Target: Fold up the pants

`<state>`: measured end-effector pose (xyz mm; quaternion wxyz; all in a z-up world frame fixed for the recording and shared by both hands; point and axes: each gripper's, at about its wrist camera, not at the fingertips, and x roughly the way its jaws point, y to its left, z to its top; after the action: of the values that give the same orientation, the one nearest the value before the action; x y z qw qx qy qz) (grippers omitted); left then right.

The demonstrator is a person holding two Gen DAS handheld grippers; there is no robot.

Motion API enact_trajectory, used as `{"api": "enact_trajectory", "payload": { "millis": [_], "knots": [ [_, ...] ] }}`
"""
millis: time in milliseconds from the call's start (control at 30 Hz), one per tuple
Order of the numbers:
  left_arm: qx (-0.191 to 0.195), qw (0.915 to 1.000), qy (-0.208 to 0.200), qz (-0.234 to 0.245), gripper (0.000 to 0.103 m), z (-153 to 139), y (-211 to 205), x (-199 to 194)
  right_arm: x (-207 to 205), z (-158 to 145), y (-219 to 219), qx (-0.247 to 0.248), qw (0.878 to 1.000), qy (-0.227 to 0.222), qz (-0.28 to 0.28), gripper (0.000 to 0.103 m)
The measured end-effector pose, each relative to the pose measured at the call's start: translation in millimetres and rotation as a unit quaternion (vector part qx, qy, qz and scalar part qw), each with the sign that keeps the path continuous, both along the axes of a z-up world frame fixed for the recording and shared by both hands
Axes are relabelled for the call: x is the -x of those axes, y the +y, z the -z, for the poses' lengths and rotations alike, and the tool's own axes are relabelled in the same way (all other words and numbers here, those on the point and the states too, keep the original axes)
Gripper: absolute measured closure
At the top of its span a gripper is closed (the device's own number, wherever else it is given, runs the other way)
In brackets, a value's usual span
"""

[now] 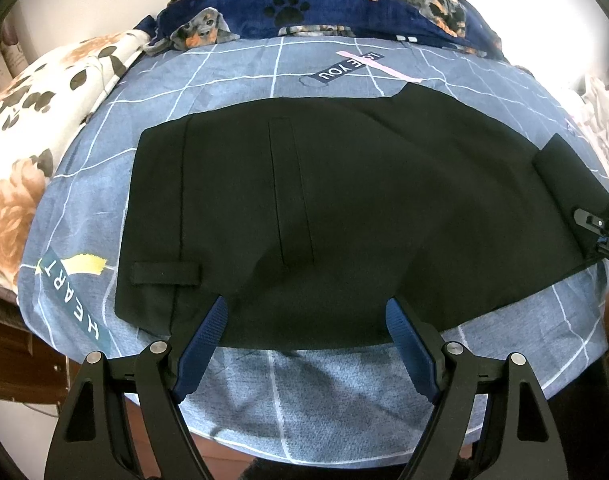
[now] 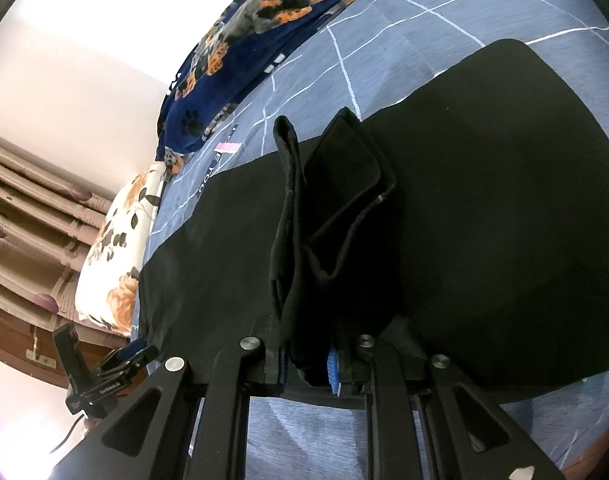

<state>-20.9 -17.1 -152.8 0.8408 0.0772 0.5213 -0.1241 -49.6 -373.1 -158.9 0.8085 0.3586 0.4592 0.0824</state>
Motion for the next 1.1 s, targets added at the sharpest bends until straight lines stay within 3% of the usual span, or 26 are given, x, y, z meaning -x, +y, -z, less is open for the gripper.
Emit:
{"api": "enact_trajectory", "payload": {
  "millis": [433, 633, 1100],
  "knots": [
    [-0.001, 1.0000, 0.002, 0.000, 0.021, 2, -1, -1, -1, 0, 0, 0.003, 1.000, -0.001, -0.005, 0.083],
    [-0.001, 1.0000, 0.002, 0.000, 0.021, 2, -1, -1, -2, -3, 6, 0.010, 1.000, -0.007, -0.017, 0.074],
    [-0.002, 1.0000, 0.002, -0.001, 0.021, 2, -2, -2, -6, -11, 15, -0.007, 0.999, -0.026, -0.045, 0.039]
  ]
}}
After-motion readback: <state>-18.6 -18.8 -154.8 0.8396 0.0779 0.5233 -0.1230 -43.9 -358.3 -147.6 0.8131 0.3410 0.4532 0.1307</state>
